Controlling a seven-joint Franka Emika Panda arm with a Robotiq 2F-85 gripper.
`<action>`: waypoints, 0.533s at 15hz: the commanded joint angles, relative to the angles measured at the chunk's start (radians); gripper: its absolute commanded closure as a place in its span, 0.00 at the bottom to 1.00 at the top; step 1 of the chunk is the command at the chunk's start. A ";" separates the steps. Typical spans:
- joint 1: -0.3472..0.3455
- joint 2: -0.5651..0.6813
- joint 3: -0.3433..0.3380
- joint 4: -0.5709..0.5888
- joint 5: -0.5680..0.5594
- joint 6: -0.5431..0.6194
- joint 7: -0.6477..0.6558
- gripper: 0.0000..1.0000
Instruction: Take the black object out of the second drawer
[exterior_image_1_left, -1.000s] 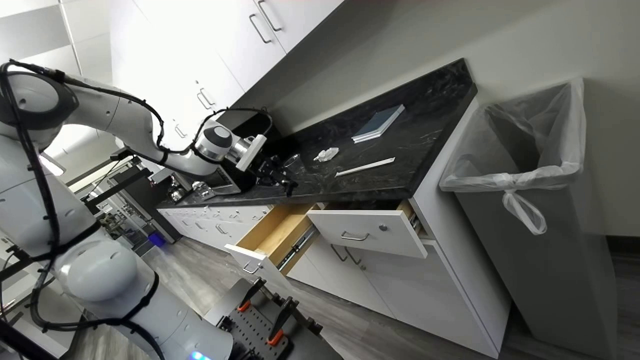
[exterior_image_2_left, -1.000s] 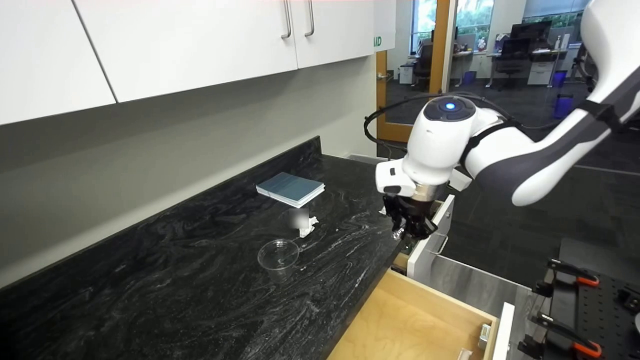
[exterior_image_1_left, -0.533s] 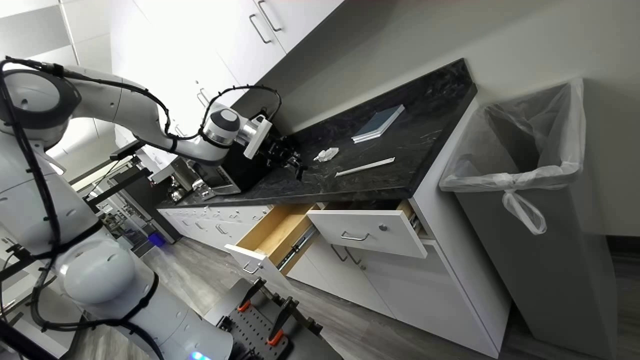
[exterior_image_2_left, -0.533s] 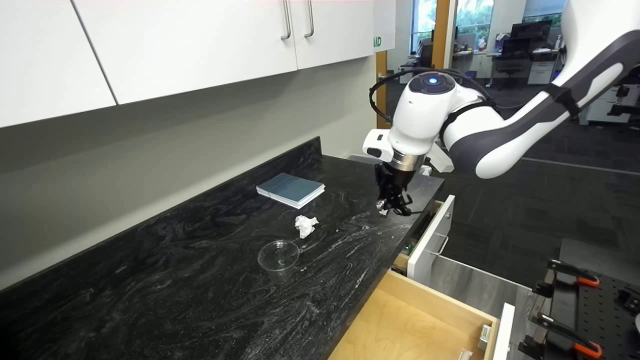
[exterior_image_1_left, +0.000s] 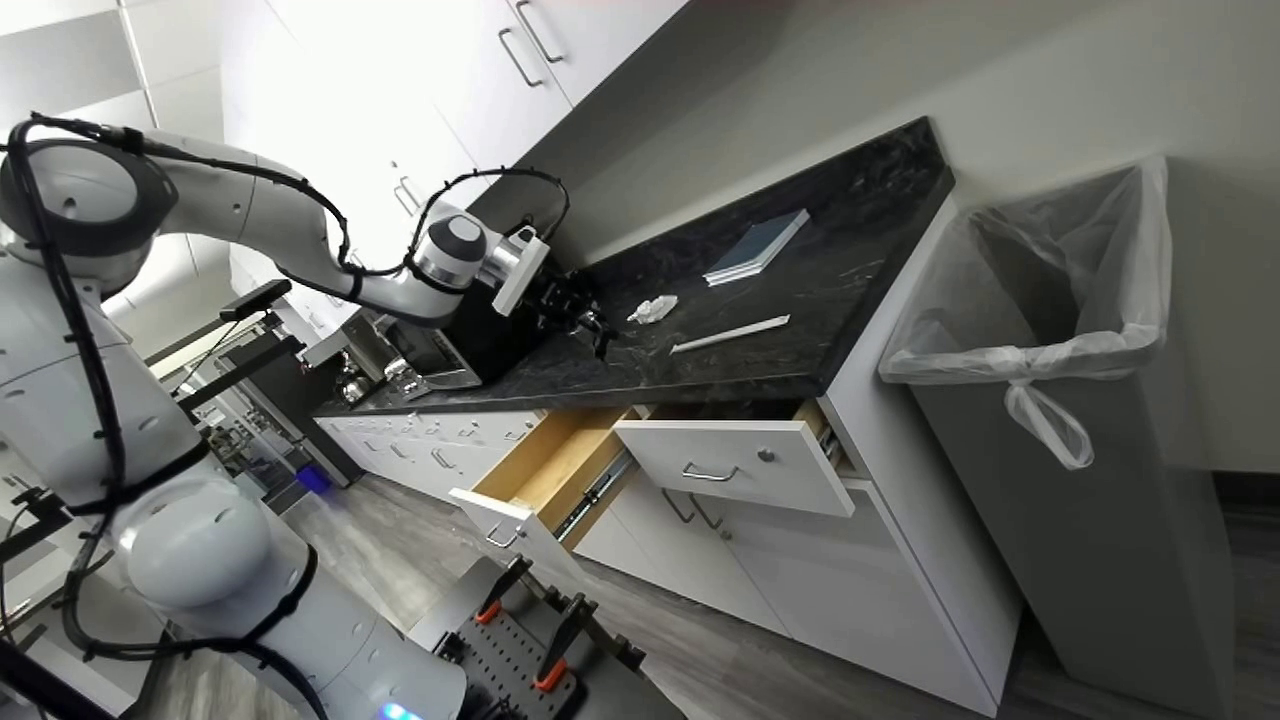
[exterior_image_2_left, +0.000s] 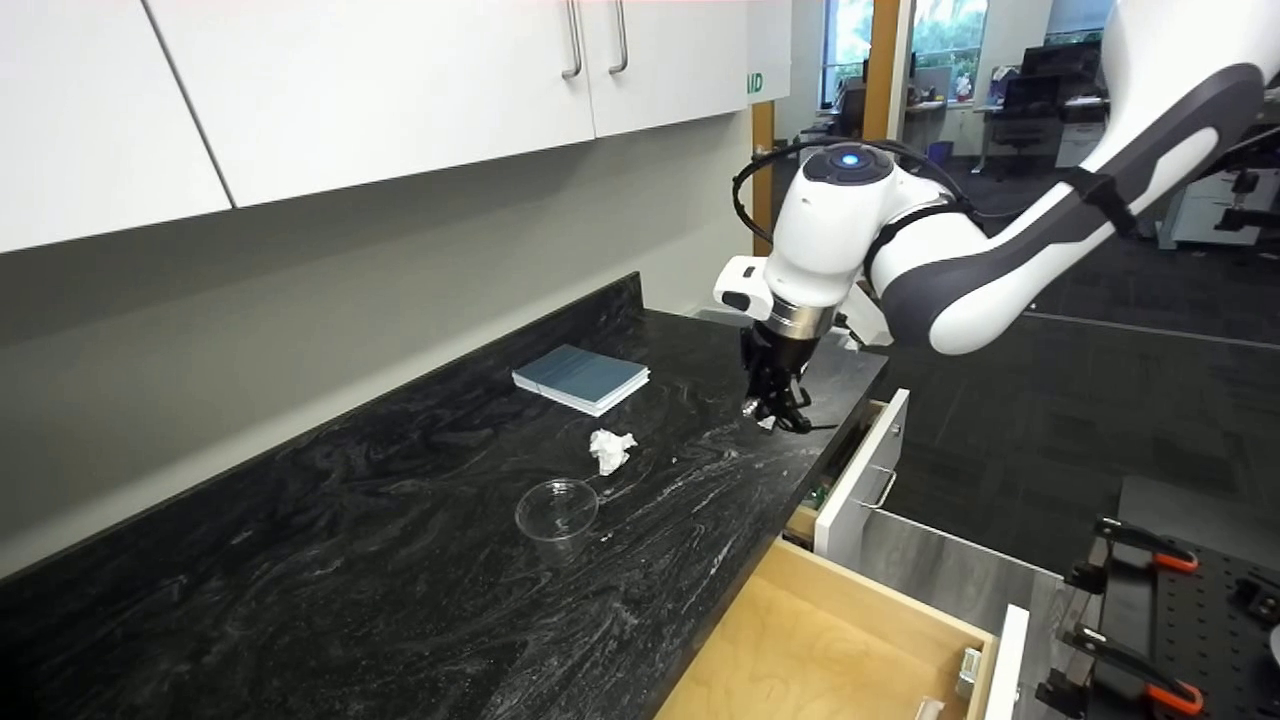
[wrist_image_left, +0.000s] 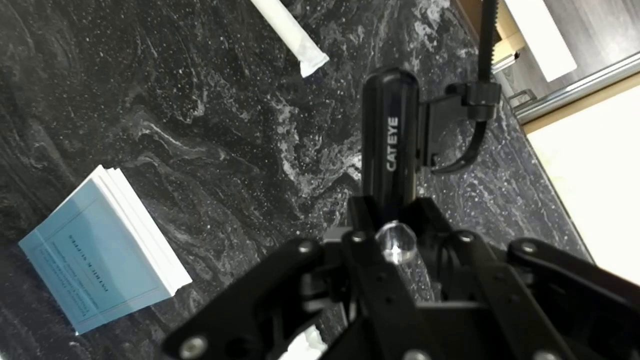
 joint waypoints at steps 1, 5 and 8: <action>-0.004 0.079 0.008 0.114 0.068 0.027 0.005 0.93; -0.007 0.185 0.020 0.228 0.166 0.022 -0.032 0.93; -0.009 0.259 0.028 0.299 0.221 0.002 -0.040 0.93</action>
